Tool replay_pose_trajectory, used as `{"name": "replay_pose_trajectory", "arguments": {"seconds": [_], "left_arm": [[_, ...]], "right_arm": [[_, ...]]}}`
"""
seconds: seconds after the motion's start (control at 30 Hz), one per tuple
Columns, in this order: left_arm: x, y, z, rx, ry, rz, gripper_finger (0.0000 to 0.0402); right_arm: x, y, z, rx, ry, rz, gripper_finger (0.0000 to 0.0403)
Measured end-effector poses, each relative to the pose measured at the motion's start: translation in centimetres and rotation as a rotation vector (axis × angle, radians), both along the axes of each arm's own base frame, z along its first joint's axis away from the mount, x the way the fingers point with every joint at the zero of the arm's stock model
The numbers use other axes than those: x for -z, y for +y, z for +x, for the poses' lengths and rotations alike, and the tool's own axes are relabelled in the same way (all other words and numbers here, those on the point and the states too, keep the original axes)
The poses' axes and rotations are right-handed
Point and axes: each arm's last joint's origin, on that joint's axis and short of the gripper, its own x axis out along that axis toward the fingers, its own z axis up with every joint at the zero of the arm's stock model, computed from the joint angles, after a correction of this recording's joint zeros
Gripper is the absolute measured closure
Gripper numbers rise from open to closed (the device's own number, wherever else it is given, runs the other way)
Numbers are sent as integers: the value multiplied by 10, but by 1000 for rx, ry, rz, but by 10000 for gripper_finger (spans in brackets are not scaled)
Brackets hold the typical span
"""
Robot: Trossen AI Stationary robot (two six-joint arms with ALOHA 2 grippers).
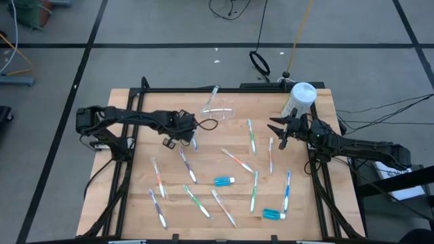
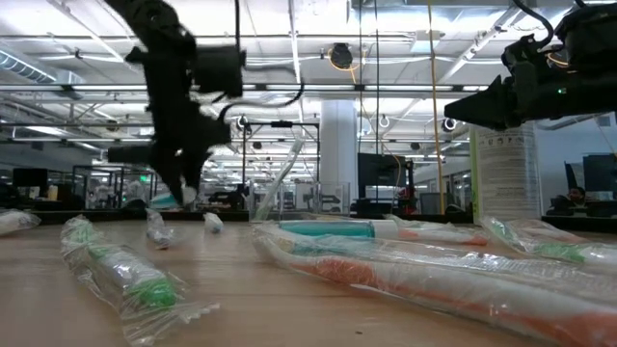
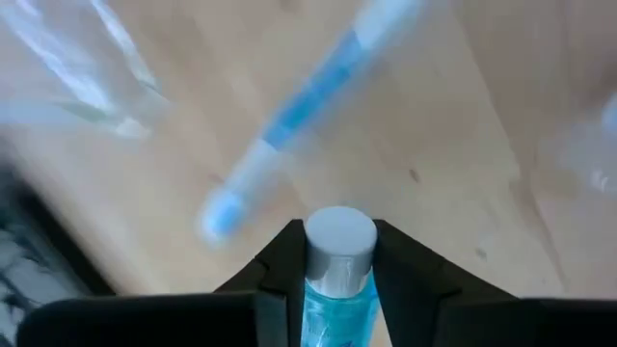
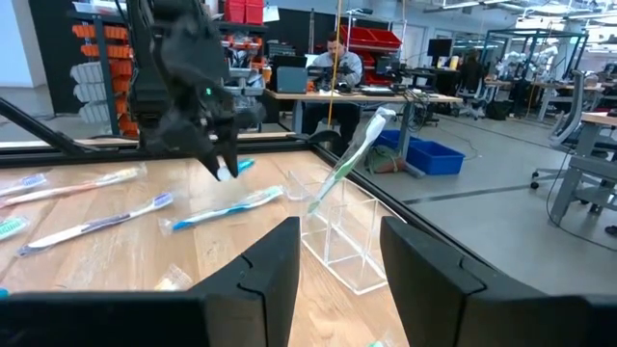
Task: Pick & Place Toothbrushes
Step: Put the mouthwash into the transparent organizer
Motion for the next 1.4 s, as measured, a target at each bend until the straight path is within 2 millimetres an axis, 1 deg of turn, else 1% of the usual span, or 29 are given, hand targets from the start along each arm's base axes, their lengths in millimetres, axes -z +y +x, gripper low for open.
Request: {"name": "replay_pose_trajectory", "arguments": {"seconds": [0.13,0.2,0.27,0.33,0.37,0.43,0.53,0.57,0.63,0.7,0.77,0.87,0.93,1.0,1.13,1.2,1.3,1.4], "left_arm": [[-41,3,38,-27,-334,53,315],[-62,7,54,-82,-536,59,314],[-81,14,66,-171,-784,36,314],[-97,22,73,-223,-1009,-29,315],[-103,25,75,-232,-1093,-72,315],[-112,31,76,-236,-1213,-150,315],[-119,36,76,-259,-1303,-231,315],[-118,37,76,-275,-1316,-241,315],[-108,40,75,-310,-1321,-229,315],[-92,43,74,-367,-1329,-211,315],[-70,46,72,-436,-1335,-196,315],[-47,53,70,-539,-1424,-192,315],[-36,58,71,-597,-1511,-226,315],[-24,62,75,-642,-1558,-252,315],[5,66,85,-686,-1558,-274,315],[12,67,88,-685,-1565,-260,315],[17,67,88,-742,-1562,-209,315],[13,64,88,-753,-1566,-172,315]], "right_arm": [[-1,0,0,0,-6,-4,261],[-1,0,0,0,-6,-4,261],[-1,0,0,0,-6,-4,261],[-1,0,0,0,-6,-4,261],[-1,0,0,0,-6,-4,261],[-1,0,0,0,-6,-4,261],[-1,0,0,0,-8,2,261],[-1,0,0,0,-9,4,261],[-1,0,0,0,-12,13,261],[-1,0,0,0,-14,20,261],[-1,0,0,-1,-16,23,261],[0,0,0,-1,-14,24,261],[0,0,0,-1,-15,24,261],[-1,0,0,1,-16,23,261],[-1,0,0,1,-15,22,261],[-1,0,0,0,-15,22,261],[-1,0,0,0,-14,22,261],[-1,0,0,0,-14,20,261]]}}
